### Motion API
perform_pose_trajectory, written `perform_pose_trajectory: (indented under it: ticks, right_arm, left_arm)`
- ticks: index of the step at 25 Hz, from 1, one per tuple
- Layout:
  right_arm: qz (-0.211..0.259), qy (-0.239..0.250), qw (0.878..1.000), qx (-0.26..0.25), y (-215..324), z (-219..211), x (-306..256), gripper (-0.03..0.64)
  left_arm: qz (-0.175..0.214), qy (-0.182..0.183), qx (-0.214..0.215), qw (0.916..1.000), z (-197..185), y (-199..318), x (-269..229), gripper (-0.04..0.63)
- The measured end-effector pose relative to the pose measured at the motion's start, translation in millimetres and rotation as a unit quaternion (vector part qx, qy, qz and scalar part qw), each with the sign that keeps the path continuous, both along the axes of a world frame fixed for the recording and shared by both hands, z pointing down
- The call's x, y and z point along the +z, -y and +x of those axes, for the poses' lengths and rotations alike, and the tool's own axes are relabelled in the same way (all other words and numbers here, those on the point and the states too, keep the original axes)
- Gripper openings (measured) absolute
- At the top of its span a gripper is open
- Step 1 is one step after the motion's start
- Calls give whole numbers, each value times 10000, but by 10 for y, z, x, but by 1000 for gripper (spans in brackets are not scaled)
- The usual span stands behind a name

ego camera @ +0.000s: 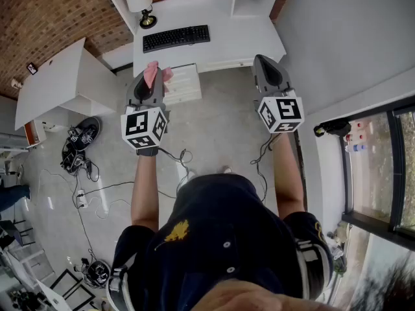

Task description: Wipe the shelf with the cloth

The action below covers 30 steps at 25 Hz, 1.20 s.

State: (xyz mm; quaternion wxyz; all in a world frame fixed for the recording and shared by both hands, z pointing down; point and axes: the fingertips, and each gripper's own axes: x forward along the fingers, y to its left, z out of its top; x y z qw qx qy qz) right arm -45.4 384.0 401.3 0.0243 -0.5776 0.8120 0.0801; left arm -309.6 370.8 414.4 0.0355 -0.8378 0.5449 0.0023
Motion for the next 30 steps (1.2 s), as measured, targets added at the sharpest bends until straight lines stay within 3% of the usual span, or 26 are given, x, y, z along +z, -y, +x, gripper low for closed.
perform_pose_trajectory:
  ticks: [7, 16, 22, 30]
  right_arm:
    - [-145, 104, 9998, 61, -136, 231, 119, 5]
    - [-41, 48, 9997, -247, -236, 649, 167, 5]
    - [125, 197, 9990, -370, -37, 882, 5, 5]
    - [139, 201, 9988, -414, 549, 780, 104, 5]
  left_arm:
    - [-67, -18, -140, 9999, 117, -72, -17, 81]
    - [-84, 133, -345, 9993, 679, -41, -61, 83]
    - [-120, 198, -461, 9987, 930, 73, -99, 83]
    - [-282, 204, -627, 9974, 857, 706, 152, 83]
